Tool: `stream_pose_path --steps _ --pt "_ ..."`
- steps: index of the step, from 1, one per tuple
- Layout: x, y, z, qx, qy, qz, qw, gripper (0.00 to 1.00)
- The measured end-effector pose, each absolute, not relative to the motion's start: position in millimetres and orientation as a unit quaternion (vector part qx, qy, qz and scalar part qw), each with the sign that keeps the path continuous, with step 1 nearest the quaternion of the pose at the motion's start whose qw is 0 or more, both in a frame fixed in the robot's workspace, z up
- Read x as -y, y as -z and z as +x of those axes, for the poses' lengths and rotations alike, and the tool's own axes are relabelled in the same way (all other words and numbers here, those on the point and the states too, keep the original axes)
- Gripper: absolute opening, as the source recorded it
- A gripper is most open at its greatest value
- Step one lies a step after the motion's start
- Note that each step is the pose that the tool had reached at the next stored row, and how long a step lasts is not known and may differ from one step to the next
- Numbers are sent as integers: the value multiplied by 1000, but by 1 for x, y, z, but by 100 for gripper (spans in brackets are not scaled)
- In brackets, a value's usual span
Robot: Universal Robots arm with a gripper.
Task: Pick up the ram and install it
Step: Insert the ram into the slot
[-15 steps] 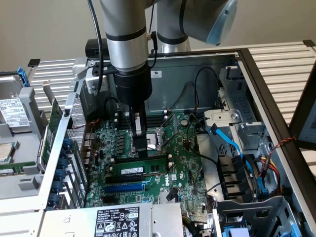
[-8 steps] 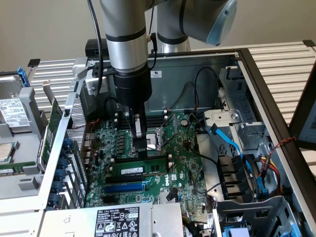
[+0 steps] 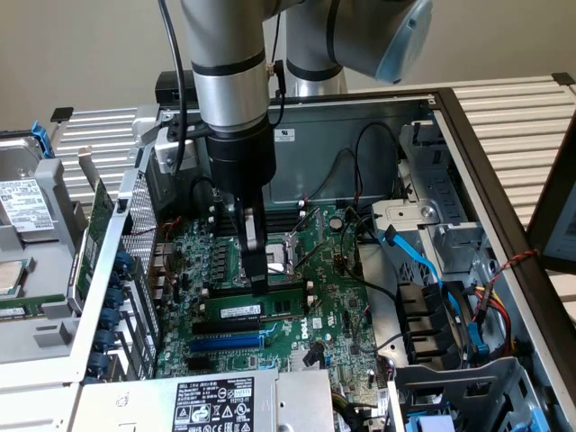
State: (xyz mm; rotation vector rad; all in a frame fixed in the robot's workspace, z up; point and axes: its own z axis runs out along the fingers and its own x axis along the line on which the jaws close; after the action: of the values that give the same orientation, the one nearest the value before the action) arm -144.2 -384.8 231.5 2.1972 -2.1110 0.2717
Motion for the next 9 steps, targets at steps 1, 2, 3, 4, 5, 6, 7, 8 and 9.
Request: stream_pose_path --steps 1,2,3,4,5,6,7,8,9 --pt "385 -231 -144 689 -89 718 41 30" --pt "384 -230 -144 689 -90 718 41 30" --pt "384 -230 -145 689 -91 717 41 30" --pt "383 -229 -145 689 -92 717 40 30" --pt "382 -228 -145 689 -93 717 40 30" --pt "381 -227 -145 689 -94 717 39 30" --pt "381 -227 -145 689 -95 717 39 30" --pt "380 -226 -145 689 -96 717 39 30" --pt "380 -226 -145 689 -97 718 40 30"
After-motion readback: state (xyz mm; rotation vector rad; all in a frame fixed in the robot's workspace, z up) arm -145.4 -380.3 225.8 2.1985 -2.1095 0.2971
